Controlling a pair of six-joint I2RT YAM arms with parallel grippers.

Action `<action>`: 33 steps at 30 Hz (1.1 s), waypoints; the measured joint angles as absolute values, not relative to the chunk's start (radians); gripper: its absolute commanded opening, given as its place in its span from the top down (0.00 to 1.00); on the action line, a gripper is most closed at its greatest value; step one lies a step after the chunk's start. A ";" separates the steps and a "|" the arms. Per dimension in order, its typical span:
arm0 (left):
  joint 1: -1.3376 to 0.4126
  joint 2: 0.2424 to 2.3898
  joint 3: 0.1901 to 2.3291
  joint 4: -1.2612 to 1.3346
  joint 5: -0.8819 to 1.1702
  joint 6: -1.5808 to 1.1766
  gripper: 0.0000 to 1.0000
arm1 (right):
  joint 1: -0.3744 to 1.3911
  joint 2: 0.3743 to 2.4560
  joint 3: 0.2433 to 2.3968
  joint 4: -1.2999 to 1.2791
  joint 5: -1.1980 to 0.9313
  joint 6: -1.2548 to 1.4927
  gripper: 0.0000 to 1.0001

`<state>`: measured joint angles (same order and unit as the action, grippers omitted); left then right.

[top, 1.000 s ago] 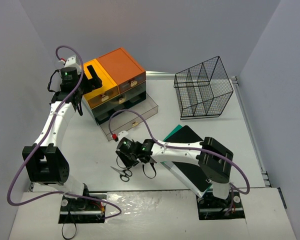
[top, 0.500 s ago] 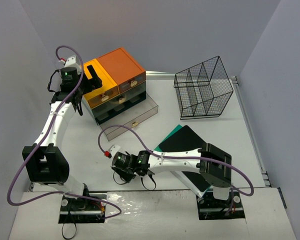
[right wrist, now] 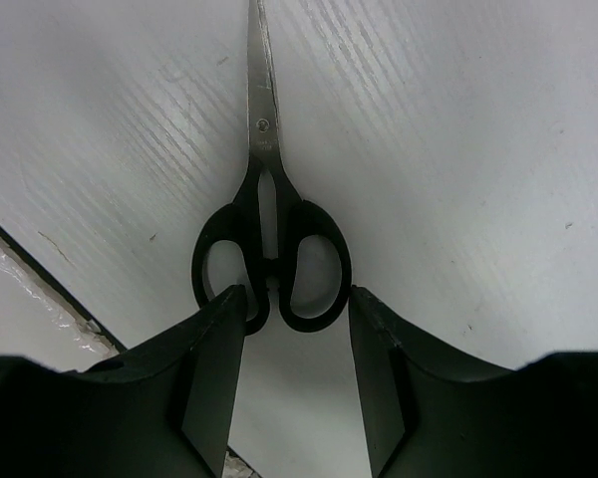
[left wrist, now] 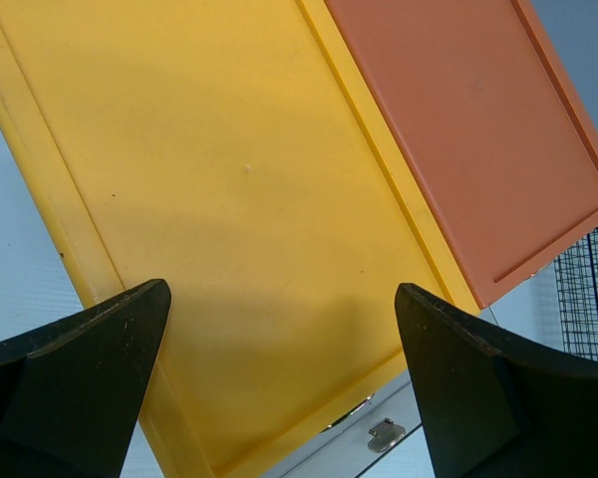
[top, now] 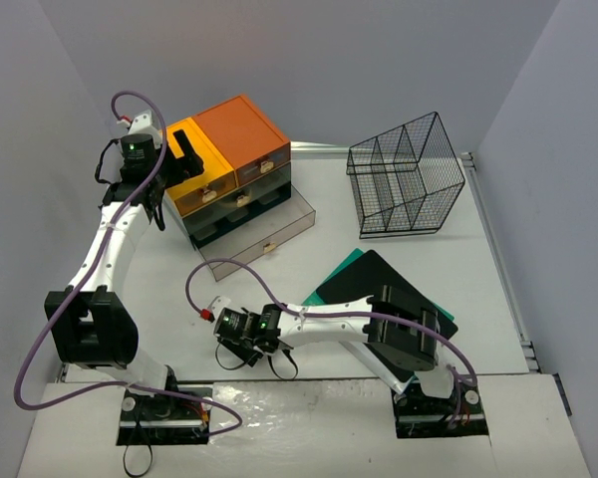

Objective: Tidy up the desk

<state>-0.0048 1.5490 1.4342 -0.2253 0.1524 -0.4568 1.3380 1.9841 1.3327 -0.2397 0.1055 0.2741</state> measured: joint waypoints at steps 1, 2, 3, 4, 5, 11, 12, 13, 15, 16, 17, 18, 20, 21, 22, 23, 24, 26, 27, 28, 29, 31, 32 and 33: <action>-0.005 1.549 1.434 -0.225 0.152 -0.457 0.03 | 1.338 1.986 1.336 -0.238 0.105 0.272 0.58; -0.005 1.549 1.434 -0.225 0.152 -0.457 0.03 | 1.338 1.989 1.339 -0.235 0.105 0.271 0.58; -0.005 1.549 1.434 -0.225 0.152 -0.457 0.03 | 1.338 1.993 1.342 -0.234 0.105 0.270 0.58; -0.005 1.549 1.434 -0.225 0.152 -0.457 0.03 | 1.338 1.996 1.344 -0.232 0.105 0.269 0.59; -0.005 1.549 1.434 -0.225 0.152 -0.457 0.03 | 1.338 1.997 1.345 -0.229 0.105 0.268 0.59; -0.004 1.549 1.434 -0.225 0.153 -0.457 0.03 | 1.344 2.004 1.353 -0.224 0.107 0.267 0.55; -0.004 1.549 1.434 -0.226 0.153 -0.457 0.03 | 1.345 2.004 1.354 -0.225 0.110 0.267 0.53; -0.004 1.549 1.434 -0.225 0.152 -0.457 0.03 | 1.345 2.004 1.355 -0.225 0.115 0.267 0.50; -0.004 1.549 1.434 -0.225 0.153 -0.457 0.03 | 1.346 2.004 1.360 -0.228 0.126 0.268 0.43; -0.004 1.549 1.434 -0.225 0.153 -0.457 0.03 | 1.346 2.004 1.362 -0.229 0.133 0.268 0.41; -0.004 1.549 1.434 -0.225 0.153 -0.457 0.03 | 1.347 2.004 1.364 -0.230 0.141 0.268 0.39; -0.004 1.549 1.434 -0.226 0.153 -0.457 0.03 | 1.347 2.004 1.366 -0.231 0.148 0.270 0.40; -0.004 1.549 1.434 -0.225 0.153 -0.457 0.03 | 1.348 2.004 1.367 -0.235 0.161 0.271 0.42; -0.004 1.549 1.434 -0.226 0.153 -0.457 0.03 | 1.349 2.004 1.367 -0.236 0.165 0.271 0.44; -0.004 1.549 1.434 -0.226 0.153 -0.457 0.03 | 1.349 2.004 1.367 -0.238 0.170 0.272 0.46; -0.004 1.549 1.434 -0.226 0.152 -0.457 0.03 | 1.349 2.004 1.367 -0.239 0.172 0.271 0.48; -0.004 1.549 1.435 -0.226 0.153 -0.457 0.03 | 1.350 2.004 1.367 -0.241 0.174 0.273 0.50; -0.004 1.549 1.435 -0.226 0.153 -0.457 0.03 | 1.350 2.004 1.368 -0.243 0.176 0.275 0.51; -0.004 1.549 1.435 -0.226 0.153 -0.457 0.03 | 1.352 2.004 1.368 -0.245 0.178 0.276 0.51; -0.004 1.549 1.435 -0.226 0.153 -0.456 0.03 | 1.353 2.004 1.370 -0.246 0.179 0.277 0.52; -0.004 1.549 1.435 -0.226 0.153 -0.456 0.03 | 1.355 2.004 1.372 -0.247 0.180 0.277 0.52; -0.004 1.549 1.435 -0.226 0.153 -0.456 0.03 | 1.361 2.004 1.379 -0.251 0.183 0.277 0.52; -0.004 1.549 1.435 -0.226 0.153 -0.457 0.03 | 1.365 2.004 1.384 -0.251 0.186 0.277 0.52; -0.004 1.549 1.435 -0.226 0.152 -0.457 0.03 | 1.369 2.004 1.389 -0.252 0.188 0.277 0.52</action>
<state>-0.0044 1.5490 1.4345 -0.2260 0.1524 -0.4568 1.3687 2.0037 1.3892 -0.2518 0.1884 0.2767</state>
